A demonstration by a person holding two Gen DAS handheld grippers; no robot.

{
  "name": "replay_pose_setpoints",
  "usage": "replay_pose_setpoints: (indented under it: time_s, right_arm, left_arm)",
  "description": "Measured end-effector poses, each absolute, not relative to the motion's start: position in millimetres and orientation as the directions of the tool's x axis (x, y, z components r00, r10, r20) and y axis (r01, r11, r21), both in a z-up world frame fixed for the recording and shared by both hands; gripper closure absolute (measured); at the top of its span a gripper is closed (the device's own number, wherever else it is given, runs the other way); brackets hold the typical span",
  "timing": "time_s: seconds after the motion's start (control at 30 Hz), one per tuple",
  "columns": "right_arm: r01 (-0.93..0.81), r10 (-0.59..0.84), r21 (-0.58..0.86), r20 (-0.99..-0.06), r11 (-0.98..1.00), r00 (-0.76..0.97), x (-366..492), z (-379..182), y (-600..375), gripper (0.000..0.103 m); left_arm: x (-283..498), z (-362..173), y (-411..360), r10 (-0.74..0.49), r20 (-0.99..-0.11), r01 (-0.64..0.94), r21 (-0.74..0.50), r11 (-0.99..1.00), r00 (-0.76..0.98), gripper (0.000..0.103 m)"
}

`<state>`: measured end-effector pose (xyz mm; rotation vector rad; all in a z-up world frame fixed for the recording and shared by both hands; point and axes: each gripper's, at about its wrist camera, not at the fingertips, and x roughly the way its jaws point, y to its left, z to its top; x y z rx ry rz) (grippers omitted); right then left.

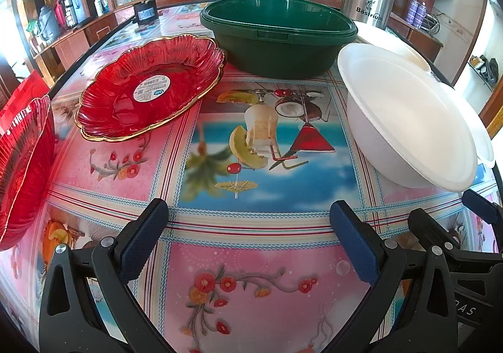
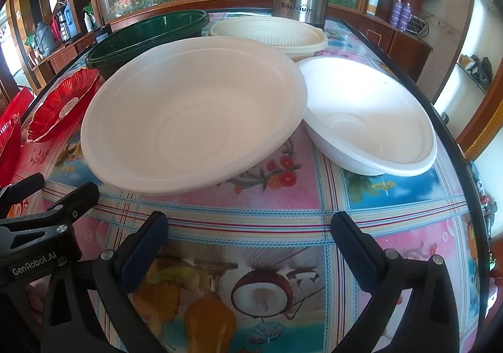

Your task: Organize plates and bowls

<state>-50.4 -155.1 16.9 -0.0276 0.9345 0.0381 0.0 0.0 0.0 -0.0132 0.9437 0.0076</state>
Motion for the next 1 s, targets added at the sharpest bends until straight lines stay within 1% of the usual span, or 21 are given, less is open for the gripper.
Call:
replay_pose_setpoints:
  time_s: [0.6,0.9,1.0]
  right_arm:
    - [-0.042,0.022,-0.004,-0.805,0.999,0.593,-50.8,17.2,-155.6,0.000]
    - [-0.054,0.031,-0.001,-0.814,0.999,0.579,-58.1,18.1,-155.3,0.000]
    - [-0.039,0.062,0.049,-0.809,0.998,0.584,-66.5,23.0,-157.9,0.000]
  left_arm:
    - [0.2,1.6,-0.5,0.005,-0.810,-0.018,-0.007,1.000,0.586,0.000]
    - [-6.5,2.0,5.5,-0.014,-0.819,0.007,-0.013,1.000,0.574,0.000]
    - [-16.4,8.1,15.3,-0.038,-0.806,0.003,-0.046,0.999,0.590,0.000]
